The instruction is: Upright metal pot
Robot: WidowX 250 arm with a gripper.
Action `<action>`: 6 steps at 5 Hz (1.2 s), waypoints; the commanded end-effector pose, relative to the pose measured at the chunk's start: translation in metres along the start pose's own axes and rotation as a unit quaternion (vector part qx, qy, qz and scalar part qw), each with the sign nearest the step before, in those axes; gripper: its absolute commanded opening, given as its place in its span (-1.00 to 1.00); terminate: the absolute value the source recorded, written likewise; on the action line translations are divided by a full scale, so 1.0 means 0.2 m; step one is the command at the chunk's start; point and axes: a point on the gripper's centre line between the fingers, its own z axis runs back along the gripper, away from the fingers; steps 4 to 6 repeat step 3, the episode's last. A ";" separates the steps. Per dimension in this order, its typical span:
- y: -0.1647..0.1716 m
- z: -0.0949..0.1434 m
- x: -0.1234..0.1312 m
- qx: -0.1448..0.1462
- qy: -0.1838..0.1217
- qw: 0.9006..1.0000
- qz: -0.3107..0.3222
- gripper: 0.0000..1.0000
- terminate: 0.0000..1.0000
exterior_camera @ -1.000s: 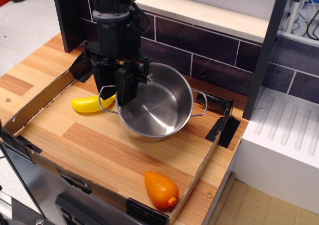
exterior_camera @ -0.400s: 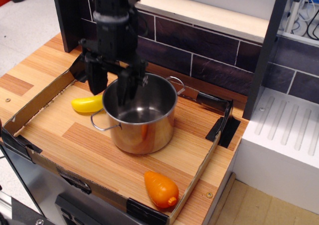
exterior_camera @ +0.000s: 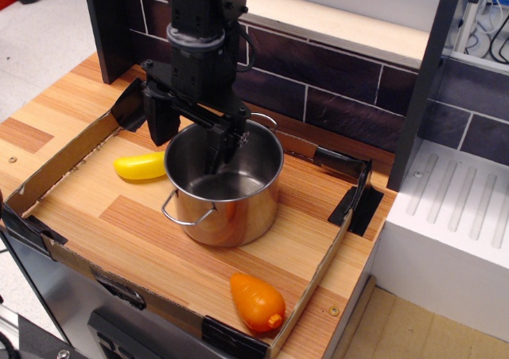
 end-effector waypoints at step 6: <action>-0.08 0.72 -0.05 0.010 -0.083 0.996 -0.021 1.00 1.00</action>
